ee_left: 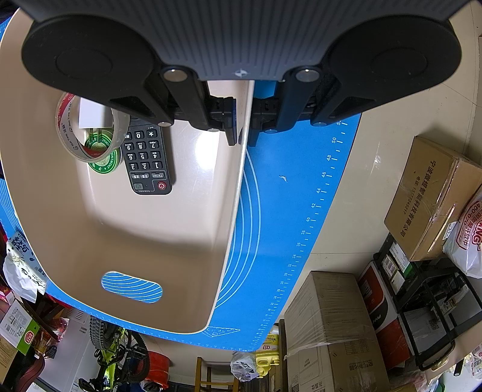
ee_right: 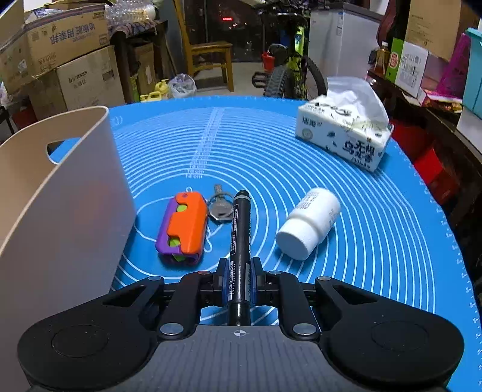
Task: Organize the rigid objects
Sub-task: 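Carry the marker with the right gripper over the beige bin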
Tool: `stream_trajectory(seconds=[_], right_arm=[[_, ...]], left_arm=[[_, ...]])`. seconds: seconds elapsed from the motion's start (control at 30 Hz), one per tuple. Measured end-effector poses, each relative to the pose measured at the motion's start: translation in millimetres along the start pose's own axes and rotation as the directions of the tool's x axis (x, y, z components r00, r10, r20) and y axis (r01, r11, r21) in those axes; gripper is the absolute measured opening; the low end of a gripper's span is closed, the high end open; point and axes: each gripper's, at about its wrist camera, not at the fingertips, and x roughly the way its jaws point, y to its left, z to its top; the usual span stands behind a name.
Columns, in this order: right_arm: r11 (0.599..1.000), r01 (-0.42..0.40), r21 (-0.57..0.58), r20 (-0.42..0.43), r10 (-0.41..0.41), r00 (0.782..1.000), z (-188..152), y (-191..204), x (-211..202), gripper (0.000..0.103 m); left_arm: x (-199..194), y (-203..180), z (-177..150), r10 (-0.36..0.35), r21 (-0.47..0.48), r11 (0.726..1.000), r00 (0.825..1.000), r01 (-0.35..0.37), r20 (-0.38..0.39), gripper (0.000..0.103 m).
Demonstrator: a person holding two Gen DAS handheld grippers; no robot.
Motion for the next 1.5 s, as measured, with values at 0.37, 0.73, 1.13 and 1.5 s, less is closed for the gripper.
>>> stream_trajectory(seconds=[0.37, 0.73, 1.13, 1.5], right_arm=[[1.000, -0.020, 0.018, 0.115, 0.018, 0.993, 20, 0, -40, 0.024], [0.987, -0.159, -0.035, 0.275, 0.163, 0.947, 42, 28, -107, 0.024], [0.930, -0.298, -0.213, 0.197, 0.340, 0.920, 30, 92, -116, 0.024], [0.873, -0.347, -0.343, 0.019, 0.376, 0.927, 7, 137, -94, 0.024]], left_arm=[[1, -1, 0, 0.003, 0.000, 1.000, 1.000, -0.003, -0.001, 0.007], [1, -1, 0, 0.004, 0.001, 1.000, 1.000, -0.004, -0.001, 0.007], [1, -1, 0, 0.002, 0.000, 1.000, 1.000, -0.002, -0.001, 0.007], [2, -3, 0, 0.001, 0.002, 1.000, 1.000, -0.001, -0.003, 0.007]])
